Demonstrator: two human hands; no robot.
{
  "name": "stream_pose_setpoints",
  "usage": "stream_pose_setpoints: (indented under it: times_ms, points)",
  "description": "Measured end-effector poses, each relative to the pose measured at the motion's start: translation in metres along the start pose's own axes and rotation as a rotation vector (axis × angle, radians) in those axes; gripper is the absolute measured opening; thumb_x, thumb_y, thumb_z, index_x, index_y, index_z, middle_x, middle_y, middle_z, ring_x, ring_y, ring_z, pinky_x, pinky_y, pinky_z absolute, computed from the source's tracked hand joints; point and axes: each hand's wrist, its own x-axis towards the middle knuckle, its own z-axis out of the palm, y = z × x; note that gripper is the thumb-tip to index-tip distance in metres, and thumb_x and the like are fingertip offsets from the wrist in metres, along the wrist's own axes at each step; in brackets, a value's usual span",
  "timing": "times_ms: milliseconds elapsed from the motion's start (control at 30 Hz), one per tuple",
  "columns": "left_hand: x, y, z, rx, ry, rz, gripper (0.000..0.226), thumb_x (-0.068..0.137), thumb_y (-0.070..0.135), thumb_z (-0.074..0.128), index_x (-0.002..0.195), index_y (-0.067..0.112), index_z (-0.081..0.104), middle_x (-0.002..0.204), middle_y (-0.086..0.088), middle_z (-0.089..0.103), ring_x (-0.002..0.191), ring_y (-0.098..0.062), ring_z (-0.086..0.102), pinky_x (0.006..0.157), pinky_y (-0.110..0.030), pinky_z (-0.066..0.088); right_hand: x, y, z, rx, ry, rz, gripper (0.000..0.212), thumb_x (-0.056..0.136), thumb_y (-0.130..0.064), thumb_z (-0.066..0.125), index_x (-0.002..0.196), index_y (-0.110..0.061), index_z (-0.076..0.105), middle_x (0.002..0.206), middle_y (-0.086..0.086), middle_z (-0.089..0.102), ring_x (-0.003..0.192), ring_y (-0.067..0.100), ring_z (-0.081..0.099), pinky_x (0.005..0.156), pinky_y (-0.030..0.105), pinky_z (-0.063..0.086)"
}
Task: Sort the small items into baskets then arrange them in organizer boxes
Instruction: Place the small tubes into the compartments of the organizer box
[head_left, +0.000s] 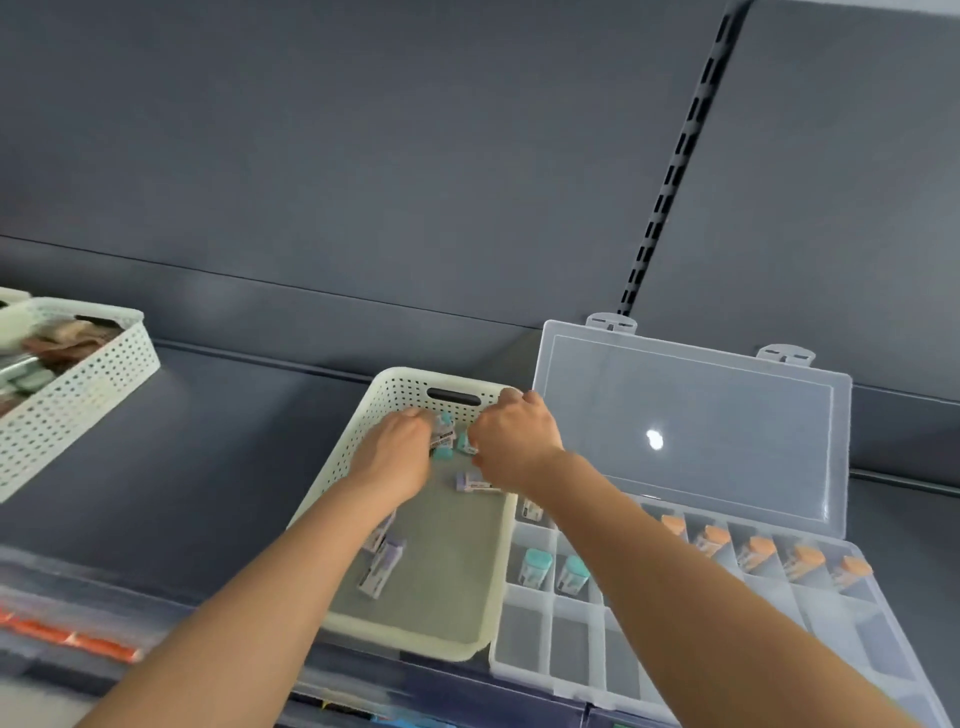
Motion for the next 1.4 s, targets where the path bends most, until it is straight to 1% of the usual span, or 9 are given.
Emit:
stream_pose_setpoints:
  times_ms: [100, 367, 500, 600, 700, 833, 1000, 1267, 1400]
  points:
    - [0.014, -0.006, 0.006, -0.004, -0.040, -0.013, 0.055, 0.081, -0.014, 0.045, 0.130, 0.011, 0.052, 0.124, -0.005, 0.058, 0.110, -0.020, 0.055, 0.089, -0.030, 0.043, 0.018, -0.008, 0.007, -0.069, -0.109, 0.007, 0.027, 0.089, -0.021, 0.052, 0.115, -0.020, 0.061, 0.113, 0.001, 0.062, 0.113, 0.024, 0.047, 0.094, 0.035, 0.032]
    - [0.032, -0.013, 0.007, -0.030, -0.108, -0.070, 0.004, 0.087, 0.014, 0.059, 0.085, 0.015, 0.061, 0.096, -0.002, 0.061, 0.082, -0.019, 0.053, 0.068, -0.027, 0.039, 0.038, -0.011, 0.019, 0.050, -0.174, 0.059, 0.027, 0.086, -0.014, 0.061, 0.113, -0.011, 0.061, 0.112, 0.008, 0.063, 0.109, 0.026, 0.055, 0.080, 0.033, 0.044]
    - [0.032, -0.010, 0.009, -0.155, -0.162, -0.131, 0.028, 0.093, 0.023, 0.055, 0.067, 0.019, 0.046, 0.075, 0.003, 0.048, 0.068, -0.015, 0.046, 0.051, -0.023, 0.028, 0.038, -0.010, 0.019, 0.106, -0.174, 0.062, 0.021, 0.081, -0.004, 0.056, 0.099, -0.011, 0.062, 0.097, 0.006, 0.063, 0.096, 0.026, 0.060, 0.069, 0.030, 0.041]
    - [0.030, -0.007, 0.004, -0.238, -0.130, -0.139, 0.005, 0.093, 0.015, 0.053, 0.096, 0.018, 0.056, 0.096, 0.003, 0.057, 0.079, -0.014, 0.053, 0.061, -0.024, 0.037, 0.037, -0.009, 0.019, 0.171, -0.134, 0.060, 0.012, 0.081, -0.006, 0.055, 0.087, -0.014, 0.060, 0.091, 0.005, 0.059, 0.096, 0.026, 0.059, 0.068, 0.030, 0.040]
    - [0.026, -0.006, -0.011, -0.319, -0.057, -0.151, 0.029, 0.092, 0.013, 0.052, 0.118, 0.026, 0.052, 0.100, 0.006, 0.057, 0.080, -0.016, 0.055, 0.059, -0.028, 0.039, 0.030, -0.003, 0.012, 0.340, -0.026, 0.118, 0.014, 0.088, -0.020, 0.056, 0.098, -0.016, 0.065, 0.102, 0.005, 0.062, 0.100, 0.025, 0.056, 0.068, 0.030, 0.042]
    - [0.015, 0.009, -0.039, -0.463, 0.107, -0.105, 0.018, 0.089, 0.022, 0.061, 0.104, 0.030, 0.056, 0.084, 0.009, 0.059, 0.075, -0.015, 0.058, 0.063, -0.034, 0.046, 0.001, 0.012, -0.004, 0.638, 0.211, 0.214, 0.016, 0.088, -0.027, 0.060, 0.080, -0.014, 0.063, 0.081, 0.004, 0.059, 0.076, 0.025, 0.052, 0.063, 0.029, 0.040]
    - [-0.013, 0.053, -0.058, -0.640, 0.161, 0.040, 0.018, 0.083, 0.021, 0.069, 0.094, 0.032, 0.060, 0.081, 0.011, 0.064, 0.064, -0.002, 0.057, 0.058, -0.022, 0.046, -0.061, 0.040, -0.018, 0.867, 0.437, 0.281, 0.014, 0.082, -0.021, 0.071, 0.095, -0.018, 0.070, 0.076, -0.004, 0.065, 0.065, 0.013, 0.057, 0.062, 0.018, 0.046]
    - [-0.039, 0.138, -0.040, -0.682, 0.004, 0.309, 0.017, 0.077, 0.016, 0.075, 0.080, 0.028, 0.064, 0.076, 0.015, 0.063, 0.063, 0.000, 0.059, 0.058, -0.011, 0.043, -0.158, 0.100, -0.012, 0.887, 0.405, 0.418, 0.014, 0.072, -0.017, 0.081, 0.081, -0.023, 0.071, 0.069, -0.012, 0.064, 0.067, 0.001, 0.056, 0.059, 0.008, 0.041]
    - [-0.049, 0.176, -0.029, -0.606, -0.045, 0.444, 0.011, 0.077, 0.017, 0.074, 0.085, 0.023, 0.069, 0.077, 0.012, 0.063, 0.068, -0.006, 0.058, 0.063, -0.021, 0.047, -0.191, 0.121, -0.007, 0.806, 0.296, 0.488, 0.012, 0.075, -0.022, 0.079, 0.086, -0.023, 0.073, 0.075, -0.008, 0.068, 0.067, 0.005, 0.059, 0.060, 0.011, 0.042]
